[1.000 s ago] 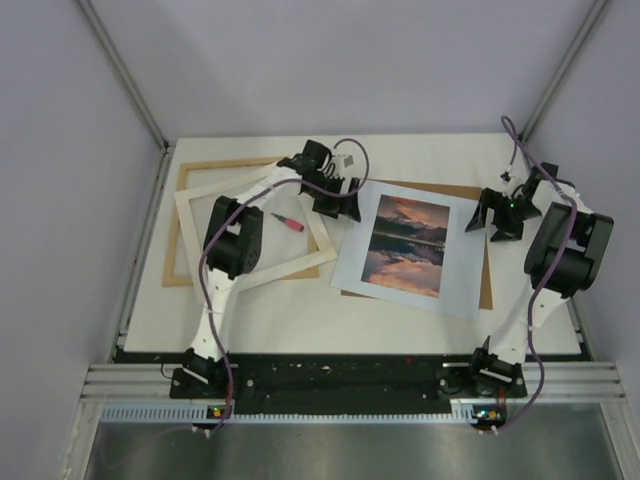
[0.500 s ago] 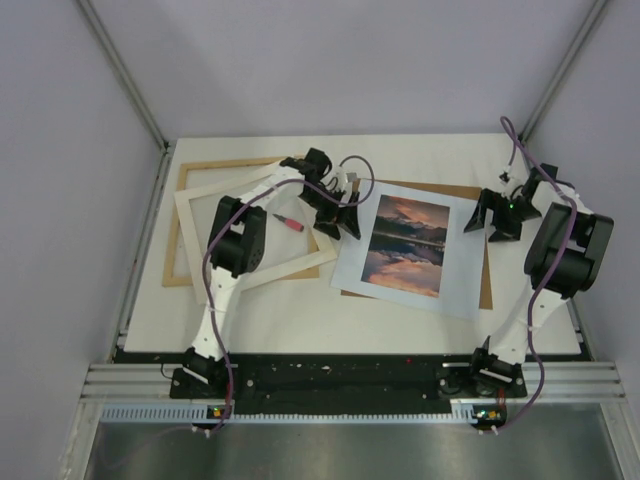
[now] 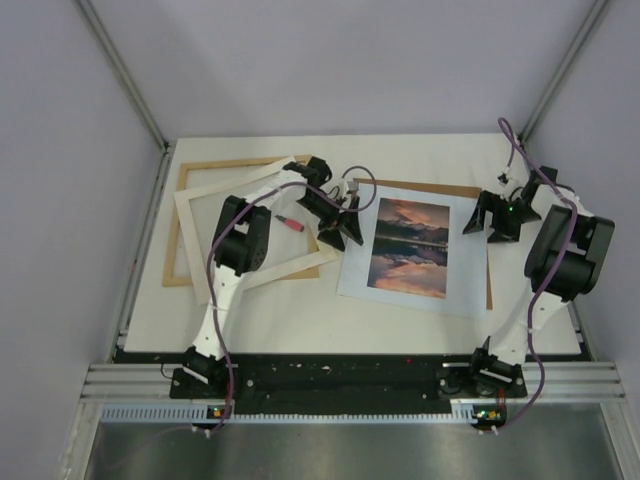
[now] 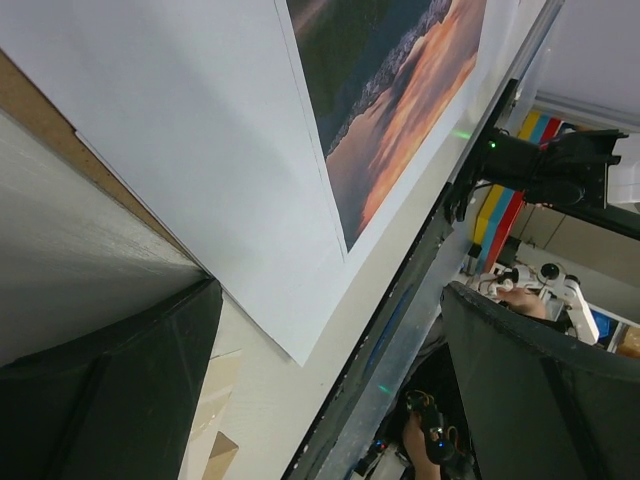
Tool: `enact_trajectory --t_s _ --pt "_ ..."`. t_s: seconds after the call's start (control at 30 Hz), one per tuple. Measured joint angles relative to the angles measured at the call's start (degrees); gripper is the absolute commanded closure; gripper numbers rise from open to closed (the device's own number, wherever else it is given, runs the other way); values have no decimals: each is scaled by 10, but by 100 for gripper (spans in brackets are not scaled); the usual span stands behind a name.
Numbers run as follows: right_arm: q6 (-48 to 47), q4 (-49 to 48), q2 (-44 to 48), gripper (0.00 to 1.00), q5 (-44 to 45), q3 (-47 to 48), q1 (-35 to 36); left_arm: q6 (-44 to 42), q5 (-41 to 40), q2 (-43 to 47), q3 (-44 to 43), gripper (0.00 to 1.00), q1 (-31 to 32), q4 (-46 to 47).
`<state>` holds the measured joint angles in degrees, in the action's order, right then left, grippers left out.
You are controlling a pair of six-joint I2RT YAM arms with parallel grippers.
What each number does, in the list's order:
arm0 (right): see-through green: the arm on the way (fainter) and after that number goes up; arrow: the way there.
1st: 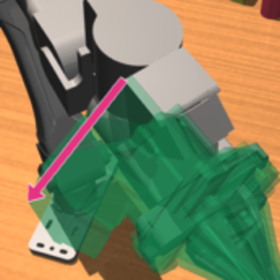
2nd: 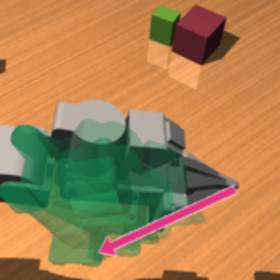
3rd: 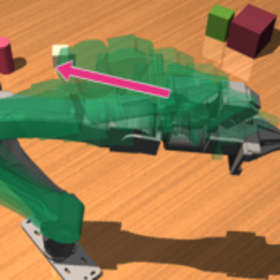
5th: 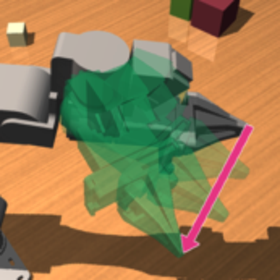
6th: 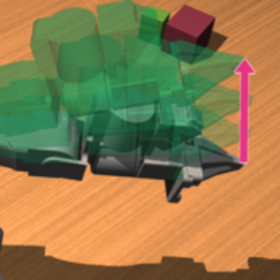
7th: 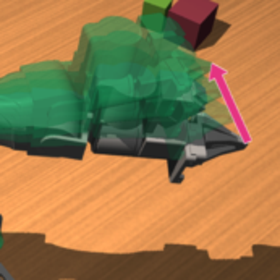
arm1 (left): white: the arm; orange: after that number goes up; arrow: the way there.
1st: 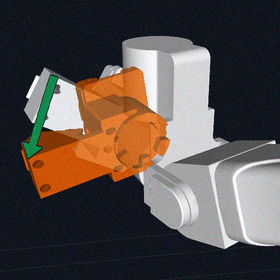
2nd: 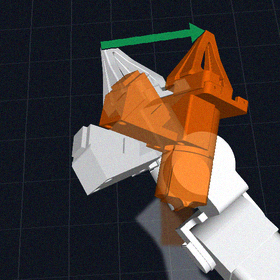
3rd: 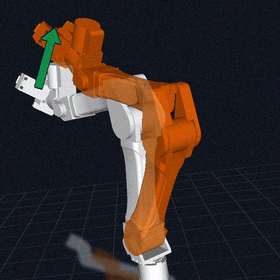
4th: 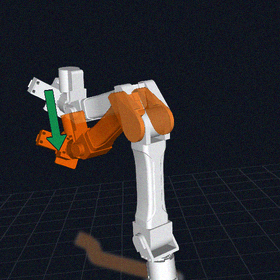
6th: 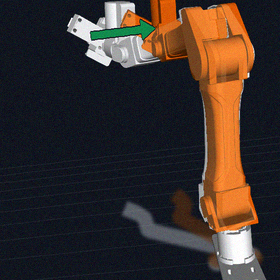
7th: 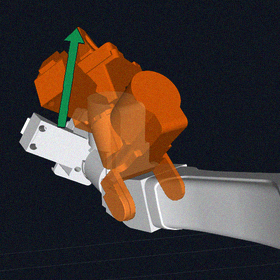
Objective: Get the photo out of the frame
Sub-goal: Move the photo to the photo frame.
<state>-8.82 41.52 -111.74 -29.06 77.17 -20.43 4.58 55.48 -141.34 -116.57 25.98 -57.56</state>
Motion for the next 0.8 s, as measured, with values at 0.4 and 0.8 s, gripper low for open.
enact_trajectory --t_s 0.4,0.8 --pt "-7 -17 7 20 -31 -18 -15 53 53 1 43 13 -13 53" --pt "-7 -16 7 25 -62 -26 -42 138 68 26 96 16 -18 156"
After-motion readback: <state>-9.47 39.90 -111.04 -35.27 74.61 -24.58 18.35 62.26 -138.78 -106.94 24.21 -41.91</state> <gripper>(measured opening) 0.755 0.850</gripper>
